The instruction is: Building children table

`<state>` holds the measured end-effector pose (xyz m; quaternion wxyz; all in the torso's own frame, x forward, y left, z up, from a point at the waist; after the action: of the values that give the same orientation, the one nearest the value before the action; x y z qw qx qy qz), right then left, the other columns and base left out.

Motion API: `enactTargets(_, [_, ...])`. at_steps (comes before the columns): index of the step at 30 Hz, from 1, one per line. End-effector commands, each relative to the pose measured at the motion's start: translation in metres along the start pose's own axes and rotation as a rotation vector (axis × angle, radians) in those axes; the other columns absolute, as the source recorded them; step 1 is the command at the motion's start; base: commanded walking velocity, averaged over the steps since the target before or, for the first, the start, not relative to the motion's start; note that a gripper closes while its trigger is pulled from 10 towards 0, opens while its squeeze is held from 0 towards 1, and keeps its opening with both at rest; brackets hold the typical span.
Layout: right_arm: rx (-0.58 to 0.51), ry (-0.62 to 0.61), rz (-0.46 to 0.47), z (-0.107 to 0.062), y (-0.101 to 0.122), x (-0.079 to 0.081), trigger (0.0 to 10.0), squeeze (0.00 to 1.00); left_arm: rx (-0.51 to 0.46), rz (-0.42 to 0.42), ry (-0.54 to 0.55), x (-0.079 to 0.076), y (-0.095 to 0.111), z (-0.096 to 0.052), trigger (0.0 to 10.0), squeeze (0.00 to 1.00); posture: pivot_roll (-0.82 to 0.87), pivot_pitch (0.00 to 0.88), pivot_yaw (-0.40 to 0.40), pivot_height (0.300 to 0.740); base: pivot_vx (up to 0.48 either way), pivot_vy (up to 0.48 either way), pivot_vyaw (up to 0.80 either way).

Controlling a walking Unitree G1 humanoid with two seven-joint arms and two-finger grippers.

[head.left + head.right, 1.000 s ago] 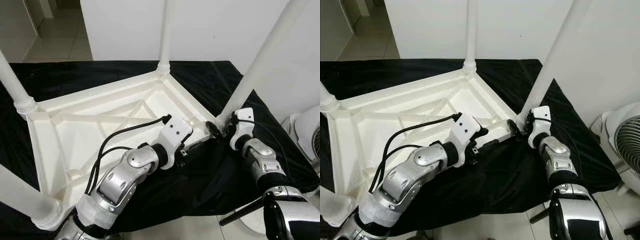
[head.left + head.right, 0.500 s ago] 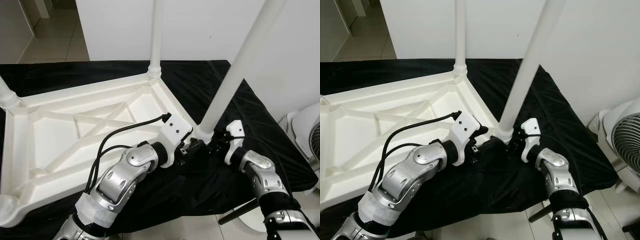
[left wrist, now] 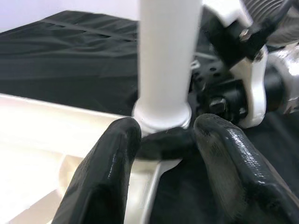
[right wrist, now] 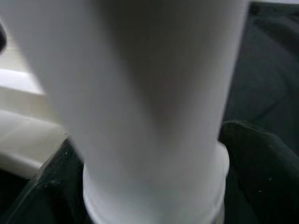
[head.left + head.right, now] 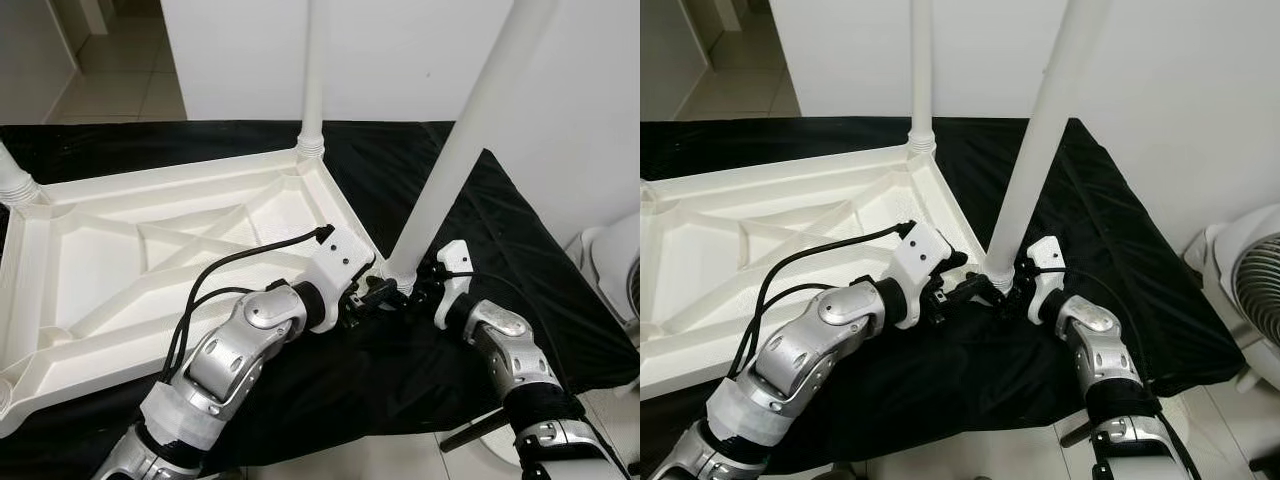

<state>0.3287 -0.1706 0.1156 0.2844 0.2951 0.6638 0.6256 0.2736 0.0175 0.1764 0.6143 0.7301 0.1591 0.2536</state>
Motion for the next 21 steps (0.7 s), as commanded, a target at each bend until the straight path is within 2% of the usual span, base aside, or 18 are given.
enactTargets(1, [-0.038, -0.014, -0.018, 0.004, 0.011, -0.002, 10.0, 0.00, 0.013, 0.013, -0.074, -0.003, -0.004, -0.002, 10.0, 0.00, 0.09, 0.023, -0.032, 0.740, 0.000, 0.000, 0.00])
enactTargets(6, [-0.084, -0.019, -0.031, 0.013, 0.024, -0.002, 10.0, 0.00, 0.040, 0.032, -0.100, -0.006, -0.012, -0.007, 10.0, 0.00, 0.10, 0.016, -0.039, 0.740, 0.000, 0.000, 0.00])
enactTargets(8, [-0.103, -0.010, -0.079, 0.020, 0.032, -0.003, 10.0, 0.00, 0.035, 0.025, -0.092, -0.007, -0.015, -0.008, 10.0, 0.00, 0.10, 0.009, -0.045, 0.740, 0.000, 0.000, 0.00])
enactTargets(13, [-0.128, -0.003, -0.124, 0.028, 0.044, -0.005, 10.0, 0.00, 0.038, 0.021, -0.087, -0.009, -0.020, -0.009, 10.0, 0.00, 0.11, 0.008, -0.052, 0.740, 0.000, 0.000, 0.00])
enactTargets(21, [-0.092, 0.058, -0.151, 0.030, 0.047, -0.006, 9.9, 0.00, 0.069, -0.004, -0.080, -0.013, -0.032, -0.014, 10.0, 0.00, 0.12, 0.005, -0.063, 0.740, 0.000, 0.000, 0.00])
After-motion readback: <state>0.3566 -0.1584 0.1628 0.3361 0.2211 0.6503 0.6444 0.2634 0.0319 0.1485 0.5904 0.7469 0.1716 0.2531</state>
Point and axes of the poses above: a point about 5 cm out from each wrist's last joint towards the gripper, its own z axis pointing out of the wrist towards the gripper, its own y axis along the axis of the wrist's last joint, x = y × z, the point moved 1 cm from there along z, pointing out of the wrist towards the gripper, and after that the axes turned 2 degrees about z, right-handed, at the moved point
